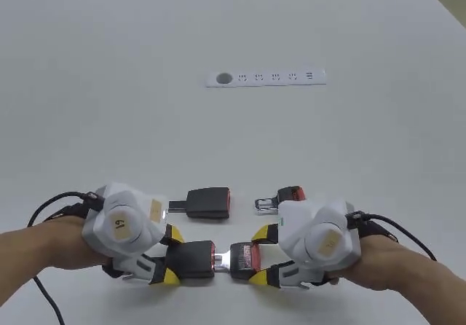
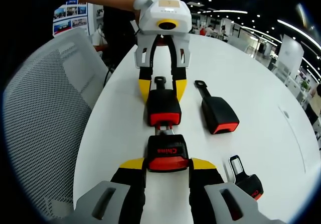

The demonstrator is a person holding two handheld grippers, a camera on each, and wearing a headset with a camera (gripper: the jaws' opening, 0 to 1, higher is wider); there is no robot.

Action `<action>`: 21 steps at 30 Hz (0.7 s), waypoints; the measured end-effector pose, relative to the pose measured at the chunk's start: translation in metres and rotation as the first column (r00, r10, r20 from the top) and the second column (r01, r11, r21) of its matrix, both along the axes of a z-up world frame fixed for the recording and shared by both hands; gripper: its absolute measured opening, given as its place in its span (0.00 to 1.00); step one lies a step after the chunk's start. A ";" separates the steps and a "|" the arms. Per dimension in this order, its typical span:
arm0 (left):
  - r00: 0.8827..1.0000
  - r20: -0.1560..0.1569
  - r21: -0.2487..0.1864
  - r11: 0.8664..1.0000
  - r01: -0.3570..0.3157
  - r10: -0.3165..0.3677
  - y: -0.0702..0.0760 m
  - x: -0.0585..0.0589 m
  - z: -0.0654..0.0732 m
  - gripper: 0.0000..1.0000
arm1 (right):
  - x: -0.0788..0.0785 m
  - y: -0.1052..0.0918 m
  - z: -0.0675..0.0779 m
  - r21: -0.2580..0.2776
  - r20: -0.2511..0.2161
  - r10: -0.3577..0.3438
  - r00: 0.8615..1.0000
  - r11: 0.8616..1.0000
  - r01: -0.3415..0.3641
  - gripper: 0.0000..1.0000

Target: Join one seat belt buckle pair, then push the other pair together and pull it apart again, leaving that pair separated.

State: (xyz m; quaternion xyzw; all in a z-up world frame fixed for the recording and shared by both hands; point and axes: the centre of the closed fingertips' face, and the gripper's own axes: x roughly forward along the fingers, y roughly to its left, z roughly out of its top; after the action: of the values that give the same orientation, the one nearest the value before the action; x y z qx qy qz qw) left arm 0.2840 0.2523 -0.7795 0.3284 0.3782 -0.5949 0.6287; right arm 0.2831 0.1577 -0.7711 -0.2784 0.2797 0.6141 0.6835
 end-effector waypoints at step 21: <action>1.000 -0.005 0.016 1.000 0.013 -0.013 0.000 0.000 0.000 0.31 | 0.002 0.004 -0.003 -0.020 -0.004 0.003 1.000 1.000 -0.003 0.27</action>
State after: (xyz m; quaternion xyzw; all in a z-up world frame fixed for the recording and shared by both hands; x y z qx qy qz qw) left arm 0.2841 0.2525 -0.7799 0.3346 0.3825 -0.5966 0.6211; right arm 0.2853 0.1614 -0.7736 -0.2844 0.2868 0.6128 0.6792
